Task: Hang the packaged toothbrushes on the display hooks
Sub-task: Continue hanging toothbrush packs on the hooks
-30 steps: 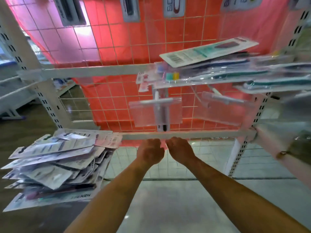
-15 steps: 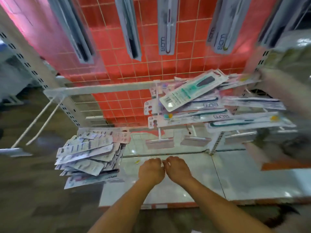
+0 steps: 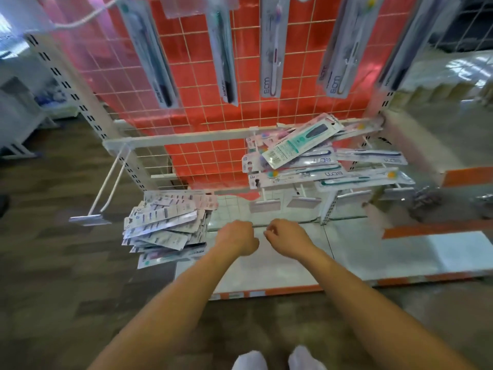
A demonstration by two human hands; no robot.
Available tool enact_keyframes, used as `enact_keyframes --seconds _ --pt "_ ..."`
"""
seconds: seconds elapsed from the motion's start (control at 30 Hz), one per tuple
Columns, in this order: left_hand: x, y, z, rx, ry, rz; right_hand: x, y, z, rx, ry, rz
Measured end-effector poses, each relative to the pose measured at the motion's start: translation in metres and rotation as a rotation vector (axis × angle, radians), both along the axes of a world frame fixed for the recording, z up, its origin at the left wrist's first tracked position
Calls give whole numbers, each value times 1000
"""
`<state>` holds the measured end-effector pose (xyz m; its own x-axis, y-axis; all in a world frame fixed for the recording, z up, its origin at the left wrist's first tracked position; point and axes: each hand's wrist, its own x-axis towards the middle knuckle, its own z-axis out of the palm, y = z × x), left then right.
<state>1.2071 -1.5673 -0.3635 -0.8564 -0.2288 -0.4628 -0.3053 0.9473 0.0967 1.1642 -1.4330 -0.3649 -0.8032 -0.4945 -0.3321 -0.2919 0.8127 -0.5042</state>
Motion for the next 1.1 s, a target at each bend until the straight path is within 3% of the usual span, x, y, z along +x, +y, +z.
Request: enact_keyframes --seconds 0.23,0.57,0.73,1.1 --pt "-11 -15 53 -115 -22 -120 -3 -17 56 -72 37 39" --pt "-59 11 115 -219 312 -93 -61 -5 87 -186 239 -107" --pt "-100 27 111 -163 534 -102 -104 17 86 -232 295 -219" --pt "-180 52 66 -119 541 -120 -172 52 74 -274 284 -238"
